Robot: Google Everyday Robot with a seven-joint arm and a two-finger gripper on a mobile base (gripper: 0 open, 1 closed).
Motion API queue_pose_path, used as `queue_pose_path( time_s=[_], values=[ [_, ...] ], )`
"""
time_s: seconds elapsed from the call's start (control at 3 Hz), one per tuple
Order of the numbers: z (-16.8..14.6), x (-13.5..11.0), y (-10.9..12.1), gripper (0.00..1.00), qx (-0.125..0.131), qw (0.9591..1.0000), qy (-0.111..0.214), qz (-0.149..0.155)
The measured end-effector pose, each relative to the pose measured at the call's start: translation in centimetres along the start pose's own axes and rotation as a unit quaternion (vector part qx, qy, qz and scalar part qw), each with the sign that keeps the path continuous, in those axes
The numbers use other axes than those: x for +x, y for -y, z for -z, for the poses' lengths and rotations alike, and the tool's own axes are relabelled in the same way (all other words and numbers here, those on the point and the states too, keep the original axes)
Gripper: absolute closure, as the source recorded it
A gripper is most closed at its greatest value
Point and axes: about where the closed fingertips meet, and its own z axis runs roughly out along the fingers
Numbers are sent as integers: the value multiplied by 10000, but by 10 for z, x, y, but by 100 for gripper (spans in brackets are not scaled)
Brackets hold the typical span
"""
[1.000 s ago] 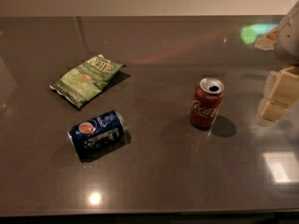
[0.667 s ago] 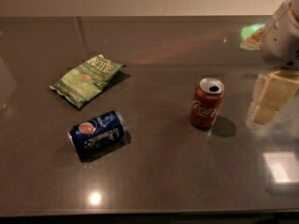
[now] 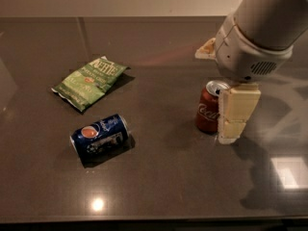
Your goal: Pick pepsi can
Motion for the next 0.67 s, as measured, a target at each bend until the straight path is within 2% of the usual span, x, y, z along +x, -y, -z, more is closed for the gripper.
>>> queue_pose_path(
  time_s=[0.33,0.67],
  values=[
    [-16,-41,2,0,-170,9984,84,538],
    [-40,-74,7,0,-421,9953,143,858]
  ],
)
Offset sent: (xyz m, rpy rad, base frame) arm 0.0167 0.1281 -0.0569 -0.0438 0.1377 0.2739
